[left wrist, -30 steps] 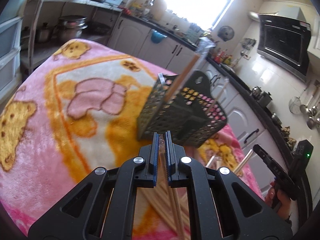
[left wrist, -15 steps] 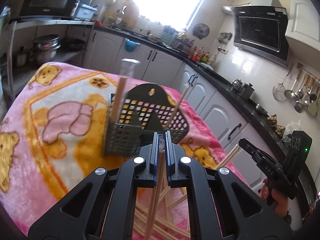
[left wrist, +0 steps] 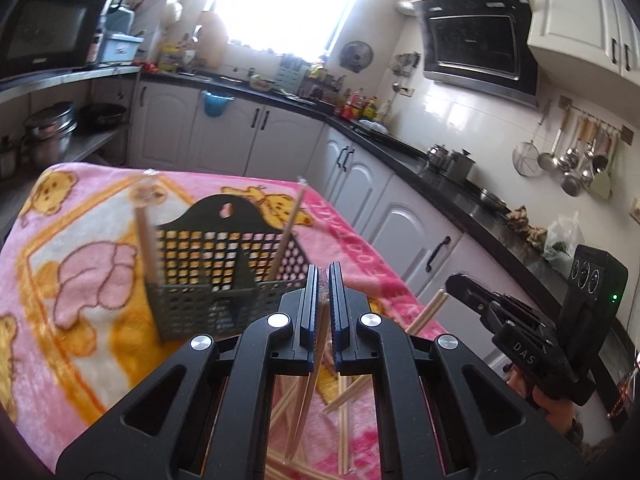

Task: Organize utensils
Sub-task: 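Raise the left tool's chopstick above the caddy while the right tool carries its chopstick there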

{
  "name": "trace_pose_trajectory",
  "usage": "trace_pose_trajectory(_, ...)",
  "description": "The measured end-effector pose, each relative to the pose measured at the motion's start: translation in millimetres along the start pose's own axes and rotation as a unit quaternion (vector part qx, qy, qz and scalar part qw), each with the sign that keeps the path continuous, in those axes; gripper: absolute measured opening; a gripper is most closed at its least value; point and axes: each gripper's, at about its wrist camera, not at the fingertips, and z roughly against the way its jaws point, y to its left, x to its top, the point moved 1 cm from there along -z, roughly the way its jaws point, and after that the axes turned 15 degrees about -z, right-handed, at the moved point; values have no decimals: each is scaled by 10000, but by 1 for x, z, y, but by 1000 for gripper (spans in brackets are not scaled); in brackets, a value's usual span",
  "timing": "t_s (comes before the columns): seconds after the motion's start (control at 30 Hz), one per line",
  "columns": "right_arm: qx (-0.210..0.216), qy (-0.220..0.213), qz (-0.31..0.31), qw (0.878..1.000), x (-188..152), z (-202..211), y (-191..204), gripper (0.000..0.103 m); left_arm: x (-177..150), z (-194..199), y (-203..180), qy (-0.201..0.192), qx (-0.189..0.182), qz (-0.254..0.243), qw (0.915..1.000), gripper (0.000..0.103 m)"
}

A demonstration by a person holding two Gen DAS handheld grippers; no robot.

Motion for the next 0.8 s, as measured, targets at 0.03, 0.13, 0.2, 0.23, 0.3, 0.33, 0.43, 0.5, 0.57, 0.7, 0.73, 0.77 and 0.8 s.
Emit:
trace_pose_trajectory(0.03, -10, -8, 23, 10000, 0, 1, 1, 4, 3, -2, -3, -9, -36, -40, 10000, 3)
trace_pose_trajectory(0.13, -38, -43, 97, 9999, 4, 4, 4, 4, 11, -8, -9, -26, -100, -136, 9999, 3)
trace_pose_trajectory(0.2, -49, -79, 123, 9999, 7, 6, 5, 4, 15, -10, -11, -34, -114, -187, 9998, 3)
trace_pose_trajectory(0.23, -42, -95, 125, 9999, 8, 7, 5, 4, 18, -12, -13, -41, -128, -216, 9997, 3)
trace_pose_trajectory(0.3, -23, -141, 124, 9998, 12, 9, 5, 4, 22, -15, -15, -56, -140, -270, 9995, 3)
trace_pose_trajectory(0.33, -31, -160, 130, 9998, 13, 9, 6, 4, 25, -17, -16, -65, -151, -288, 9994, 3)
trace_pose_trajectory(0.43, -11, -243, 79, 9997, 20, 12, 9, 4, 32, -22, -19, -105, -181, -323, 9993, 3)
trace_pose_trajectory(0.5, -24, -307, 100, 9995, 24, 14, 10, 4, 37, -23, -18, -153, -194, -325, 9992, 3)
trace_pose_trajectory(0.57, -23, -356, 133, 9993, 28, 16, 13, 4, 43, -23, -17, -206, -200, -340, 9990, 3)
trace_pose_trajectory(0.7, -21, -440, 172, 9989, 35, 17, 17, 4, 56, -21, -14, -329, -117, -383, 9987, 3)
trace_pose_trajectory(0.73, -24, -456, 183, 9988, 37, 17, 17, 4, 60, -19, -14, -371, -86, -403, 9985, 3)
trace_pose_trajectory(0.77, -6, -479, 201, 9986, 39, 18, 18, 4, 64, -18, -13, -396, -68, -420, 9983, 3)
trace_pose_trajectory(0.8, 7, -503, 206, 9985, 41, 18, 18, 4, 68, -18, -13, -433, -34, -433, 9981, 3)
